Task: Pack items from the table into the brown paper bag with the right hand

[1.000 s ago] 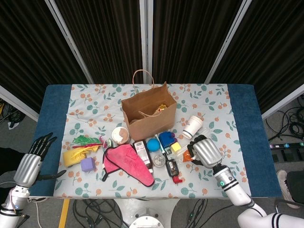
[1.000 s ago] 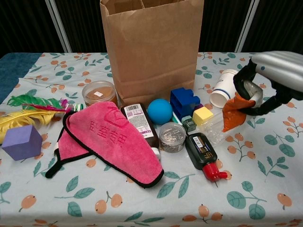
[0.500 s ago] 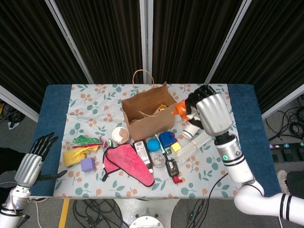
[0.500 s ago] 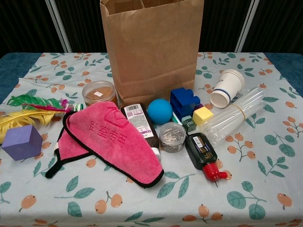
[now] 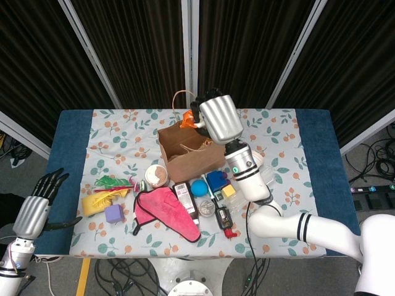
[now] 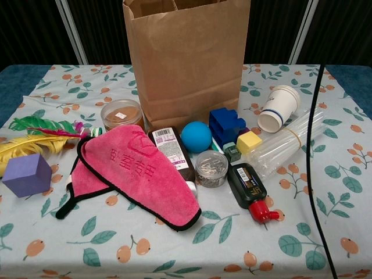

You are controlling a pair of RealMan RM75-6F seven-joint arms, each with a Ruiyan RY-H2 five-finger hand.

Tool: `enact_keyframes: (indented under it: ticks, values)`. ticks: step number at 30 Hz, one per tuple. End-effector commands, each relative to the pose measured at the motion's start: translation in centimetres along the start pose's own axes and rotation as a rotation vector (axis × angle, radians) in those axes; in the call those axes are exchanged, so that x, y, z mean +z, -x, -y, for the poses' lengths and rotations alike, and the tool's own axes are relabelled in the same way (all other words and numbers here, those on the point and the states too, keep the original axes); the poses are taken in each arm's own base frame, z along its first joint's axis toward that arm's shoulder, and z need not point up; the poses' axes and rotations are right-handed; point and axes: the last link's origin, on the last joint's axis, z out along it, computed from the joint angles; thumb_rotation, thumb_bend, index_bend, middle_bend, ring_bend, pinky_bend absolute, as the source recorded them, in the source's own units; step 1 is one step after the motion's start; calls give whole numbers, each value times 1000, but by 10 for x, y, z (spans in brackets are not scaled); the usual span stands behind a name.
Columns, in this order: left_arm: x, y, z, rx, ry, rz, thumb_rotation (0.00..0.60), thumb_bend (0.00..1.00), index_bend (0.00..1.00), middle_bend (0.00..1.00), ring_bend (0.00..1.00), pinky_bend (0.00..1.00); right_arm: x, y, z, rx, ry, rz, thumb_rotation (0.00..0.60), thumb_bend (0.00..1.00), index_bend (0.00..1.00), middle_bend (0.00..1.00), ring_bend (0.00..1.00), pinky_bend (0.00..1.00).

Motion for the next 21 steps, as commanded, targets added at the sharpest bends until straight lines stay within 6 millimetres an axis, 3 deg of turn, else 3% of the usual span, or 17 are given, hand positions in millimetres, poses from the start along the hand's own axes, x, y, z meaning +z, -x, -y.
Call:
enact_keyframes:
  ticks: [1,4,9,14,17,19,21]
  values:
    - [0,0,0,6,4,3,442,0,61,66,28,69,-3,11,0,11,-8,47,600,21,618,534,381,281]
    - [1,2,-1,-1,8,9,444,0,61,66,27,69,-6,10,-3,10,-10,60,600,0,573,510,347,252]
    - [3,4,-3,-4,16,11,447,0,61,67,28,69,-9,1,-12,2,3,78,600,0,362,367,180,108]
    - [1,5,-5,-7,16,15,446,0,61,67,28,69,-10,-22,-16,38,19,-13,600,0,332,347,161,97]
    - [1,5,-6,-14,17,9,444,0,61,66,28,69,-21,-41,-24,56,21,-75,600,0,332,352,168,97]
    - [1,5,-6,-19,18,10,446,0,61,66,28,69,-37,-52,-38,12,26,-89,600,0,331,360,173,94]
    - [1,6,-7,-24,21,15,444,0,61,66,27,69,-60,-52,-58,-52,46,-21,600,0,330,364,173,92]
